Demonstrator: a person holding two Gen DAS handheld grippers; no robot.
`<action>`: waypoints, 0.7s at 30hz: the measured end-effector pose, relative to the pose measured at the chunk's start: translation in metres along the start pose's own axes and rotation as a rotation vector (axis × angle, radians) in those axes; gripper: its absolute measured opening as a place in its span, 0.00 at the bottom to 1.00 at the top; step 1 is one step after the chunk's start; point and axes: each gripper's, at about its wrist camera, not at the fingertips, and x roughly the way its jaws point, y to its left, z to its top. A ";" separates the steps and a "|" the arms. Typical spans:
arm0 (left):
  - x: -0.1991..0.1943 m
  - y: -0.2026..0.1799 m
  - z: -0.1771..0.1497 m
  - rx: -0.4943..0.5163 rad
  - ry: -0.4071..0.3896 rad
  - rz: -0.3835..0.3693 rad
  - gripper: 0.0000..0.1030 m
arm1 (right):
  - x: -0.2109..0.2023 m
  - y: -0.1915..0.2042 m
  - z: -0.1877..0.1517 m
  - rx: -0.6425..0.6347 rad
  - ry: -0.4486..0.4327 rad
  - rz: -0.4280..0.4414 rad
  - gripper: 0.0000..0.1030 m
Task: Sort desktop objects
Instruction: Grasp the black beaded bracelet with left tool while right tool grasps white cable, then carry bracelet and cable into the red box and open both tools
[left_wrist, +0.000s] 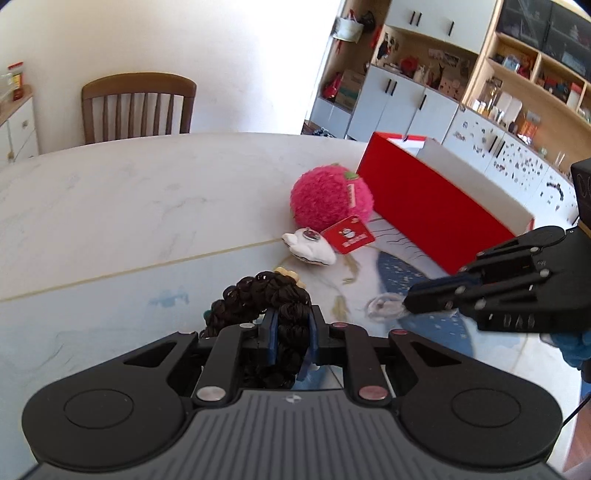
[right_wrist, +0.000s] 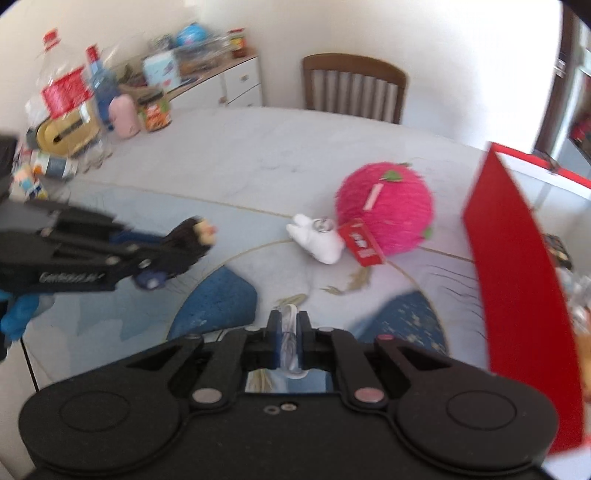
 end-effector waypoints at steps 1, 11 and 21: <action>-0.007 -0.003 0.000 -0.009 -0.008 -0.006 0.15 | -0.008 0.000 0.000 0.014 -0.010 -0.010 1.00; -0.076 -0.049 0.019 0.078 -0.157 -0.085 0.15 | -0.098 0.002 0.010 0.059 -0.185 -0.118 1.00; -0.063 -0.111 0.051 0.158 -0.202 -0.147 0.15 | -0.146 -0.062 0.026 0.057 -0.267 -0.175 1.00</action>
